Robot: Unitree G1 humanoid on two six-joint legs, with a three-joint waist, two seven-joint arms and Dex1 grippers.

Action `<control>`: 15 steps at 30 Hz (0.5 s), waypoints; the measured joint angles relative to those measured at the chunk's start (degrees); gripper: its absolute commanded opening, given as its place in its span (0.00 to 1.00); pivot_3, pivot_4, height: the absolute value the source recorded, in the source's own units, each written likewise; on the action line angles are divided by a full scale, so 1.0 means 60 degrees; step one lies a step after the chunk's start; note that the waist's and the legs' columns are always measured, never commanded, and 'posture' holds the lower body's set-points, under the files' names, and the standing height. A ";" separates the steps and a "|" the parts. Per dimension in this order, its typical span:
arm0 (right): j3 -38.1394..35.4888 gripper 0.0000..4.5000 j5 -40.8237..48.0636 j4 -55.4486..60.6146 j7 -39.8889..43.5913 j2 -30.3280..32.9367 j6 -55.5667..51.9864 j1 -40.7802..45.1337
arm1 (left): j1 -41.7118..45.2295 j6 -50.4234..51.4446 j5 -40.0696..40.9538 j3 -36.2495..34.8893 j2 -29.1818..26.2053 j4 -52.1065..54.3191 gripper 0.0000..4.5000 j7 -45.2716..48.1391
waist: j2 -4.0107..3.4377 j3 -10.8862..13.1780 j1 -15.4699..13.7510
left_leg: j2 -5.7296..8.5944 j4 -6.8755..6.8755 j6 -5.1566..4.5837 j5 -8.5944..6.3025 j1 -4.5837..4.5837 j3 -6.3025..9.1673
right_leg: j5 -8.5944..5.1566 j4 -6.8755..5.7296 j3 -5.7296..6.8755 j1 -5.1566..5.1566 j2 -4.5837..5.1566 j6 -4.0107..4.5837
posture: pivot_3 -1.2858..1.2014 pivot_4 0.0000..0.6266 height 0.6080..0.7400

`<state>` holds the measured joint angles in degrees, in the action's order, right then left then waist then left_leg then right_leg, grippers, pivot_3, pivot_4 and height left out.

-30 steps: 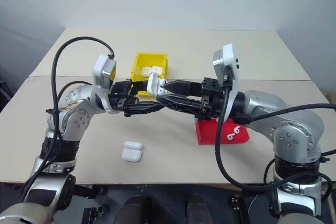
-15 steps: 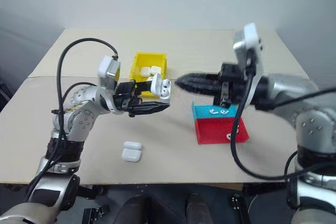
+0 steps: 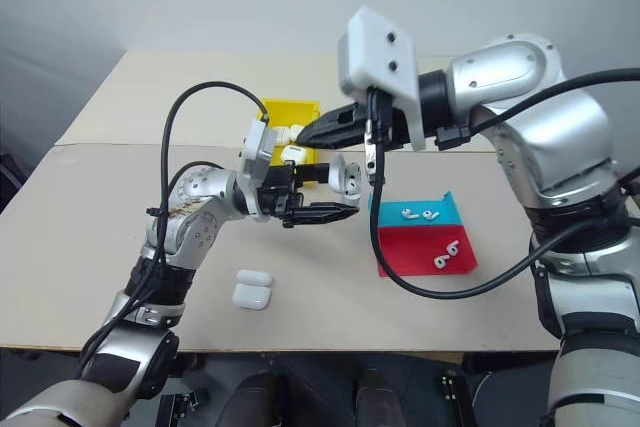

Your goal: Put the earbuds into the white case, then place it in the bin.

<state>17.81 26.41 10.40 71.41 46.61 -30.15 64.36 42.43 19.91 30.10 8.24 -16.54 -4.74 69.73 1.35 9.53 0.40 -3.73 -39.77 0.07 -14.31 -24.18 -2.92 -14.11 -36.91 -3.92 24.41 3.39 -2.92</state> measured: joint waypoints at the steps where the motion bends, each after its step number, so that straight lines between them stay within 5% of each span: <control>1: 0.0128 0.00 -0.0249 0.0002 0.0358 0.0061 0.0385 -0.0065 | 0.0002 -0.0023 -0.0086 0.0006 -0.0001 -0.0008 0.62 0.0002 | 0.0000 0.0000 -0.0016 | 0.0000 0.0000 -0.0001 -0.0001 -0.0001 0.0000 | 0.0000 0.0005 0.0000 -0.0001 0.0000 -0.0001 | 0.52 0.24 1.00; 10: -0.0419 0.00 -0.0836 -0.0132 0.1414 0.0721 0.1668 -0.0786 | -0.0083 -0.0034 -0.0235 -0.0034 -0.0202 -0.0151 0.62 -0.0147 | -0.0002 0.0001 -0.0068 | 0.0000 -0.0003 -0.0002 -0.0001 0.0004 -0.0002 | 0.0000 -0.0002 0.0000 -0.0001 0.0000 -0.0001 | 0.52 0.24 1.00; 15: -0.1467 0.00 -0.0454 -0.0088 -0.0017 0.0148 0.0470 -0.1423 | -0.0384 -0.0041 -0.0148 -0.0373 -0.0213 0.0318 0.62 -0.0673 | -0.0002 0.0002 -0.0022 | -0.0002 -0.0005 -0.0001 -0.0001 0.0004 -0.0002 | 0.0000 -0.0014 -0.0003 0.0002 0.0001 0.0000 | 0.52 0.24 1.00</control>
<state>9.01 23.68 9.87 71.31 47.49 -27.33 55.82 40.12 19.66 29.22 6.01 -17.81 -2.83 65.69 1.34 9.54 0.26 -3.74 -39.80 0.06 -14.31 -24.16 -2.94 -14.10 -36.99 -3.94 24.42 3.39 -2.92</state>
